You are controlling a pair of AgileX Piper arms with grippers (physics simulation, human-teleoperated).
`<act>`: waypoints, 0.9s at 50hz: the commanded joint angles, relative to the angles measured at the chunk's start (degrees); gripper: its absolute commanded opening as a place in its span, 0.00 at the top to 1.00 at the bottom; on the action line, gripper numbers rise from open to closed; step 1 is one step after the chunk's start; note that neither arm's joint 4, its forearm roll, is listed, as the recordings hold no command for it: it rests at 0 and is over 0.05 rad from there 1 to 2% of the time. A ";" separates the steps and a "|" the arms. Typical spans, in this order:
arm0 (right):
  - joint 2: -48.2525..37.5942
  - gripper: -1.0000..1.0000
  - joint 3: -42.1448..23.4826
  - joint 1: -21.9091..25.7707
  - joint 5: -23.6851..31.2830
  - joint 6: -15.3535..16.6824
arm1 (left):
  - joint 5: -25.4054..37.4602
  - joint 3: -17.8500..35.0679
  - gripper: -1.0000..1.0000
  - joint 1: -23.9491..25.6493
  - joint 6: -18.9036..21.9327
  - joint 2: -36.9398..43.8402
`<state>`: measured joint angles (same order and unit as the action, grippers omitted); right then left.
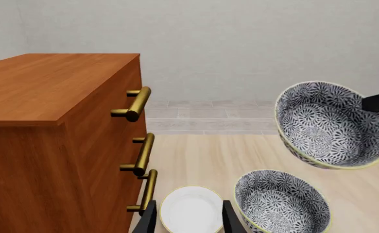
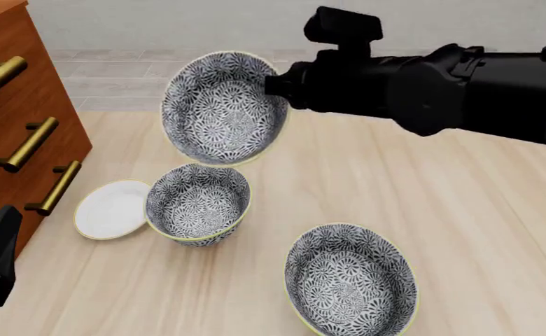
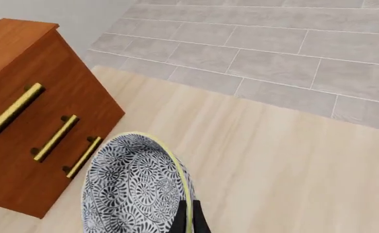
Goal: Stack the bowl at the front on the bowl in the middle.
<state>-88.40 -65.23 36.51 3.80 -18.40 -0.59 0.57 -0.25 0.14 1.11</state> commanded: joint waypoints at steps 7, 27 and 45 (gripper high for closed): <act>-3.13 1.00 0.03 3.54 -3.27 -2.69 | -0.01 0.00 0.00 0.00 0.01 0.02; -6.61 1.00 1.23 5.30 -5.60 -2.93 | 0.00 0.00 0.00 0.01 0.03 -0.01; -10.18 1.00 1.53 5.30 -7.82 -3.08 | 0.01 0.00 0.00 0.00 0.00 -0.01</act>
<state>-97.04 -63.51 41.59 -2.81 -21.15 -0.59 0.57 -0.25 0.14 1.10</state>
